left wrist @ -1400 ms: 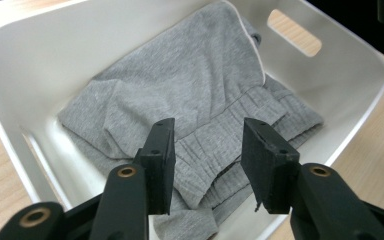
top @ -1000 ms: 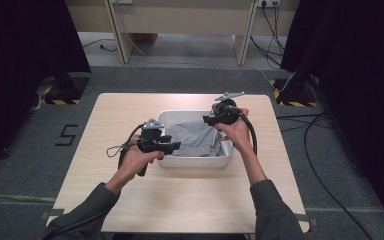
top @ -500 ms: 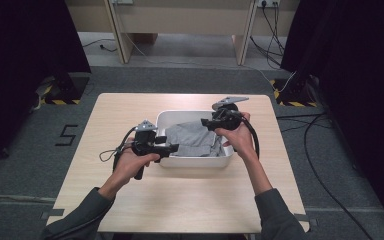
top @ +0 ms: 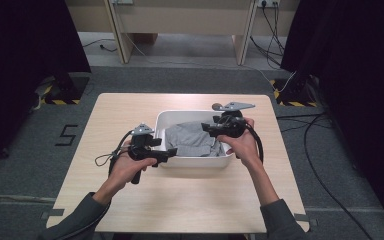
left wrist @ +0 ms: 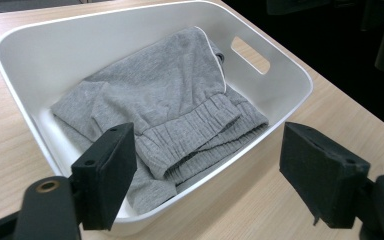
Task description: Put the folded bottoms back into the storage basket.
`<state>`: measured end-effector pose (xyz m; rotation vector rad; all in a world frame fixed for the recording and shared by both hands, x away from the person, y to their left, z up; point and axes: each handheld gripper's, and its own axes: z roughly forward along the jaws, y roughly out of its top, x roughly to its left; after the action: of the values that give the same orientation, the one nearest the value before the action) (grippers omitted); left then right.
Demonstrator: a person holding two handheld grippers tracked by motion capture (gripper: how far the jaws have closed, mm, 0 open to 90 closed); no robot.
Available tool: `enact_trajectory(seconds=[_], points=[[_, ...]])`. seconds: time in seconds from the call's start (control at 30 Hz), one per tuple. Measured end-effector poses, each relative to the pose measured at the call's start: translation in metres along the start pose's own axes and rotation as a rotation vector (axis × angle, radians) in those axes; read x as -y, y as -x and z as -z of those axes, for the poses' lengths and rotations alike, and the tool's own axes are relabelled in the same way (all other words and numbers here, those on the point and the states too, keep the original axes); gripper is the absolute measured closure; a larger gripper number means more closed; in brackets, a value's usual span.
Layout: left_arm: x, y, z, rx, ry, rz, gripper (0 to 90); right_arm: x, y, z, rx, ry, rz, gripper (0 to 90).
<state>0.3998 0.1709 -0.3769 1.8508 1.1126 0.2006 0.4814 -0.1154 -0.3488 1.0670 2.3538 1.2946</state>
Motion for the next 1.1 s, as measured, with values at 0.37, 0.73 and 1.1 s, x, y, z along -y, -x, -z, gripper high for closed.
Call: enact_trajectory(seconds=[0.37,0.73,1.1], points=[[0.007,-0.001,0.008,0.005,0.017,-0.003,21.7,0.008,-0.009,0.009,-0.002,0.013,0.029,42.4],[0.015,-0.008,0.017,-0.004,0.036,0.006,21.7,0.021,-0.012,0.022,-0.004,0.035,0.031,41.4],[0.025,-0.008,0.028,0.007,0.046,0.01,20.6,0.037,-0.013,0.038,-0.008,0.063,0.02,38.3]])
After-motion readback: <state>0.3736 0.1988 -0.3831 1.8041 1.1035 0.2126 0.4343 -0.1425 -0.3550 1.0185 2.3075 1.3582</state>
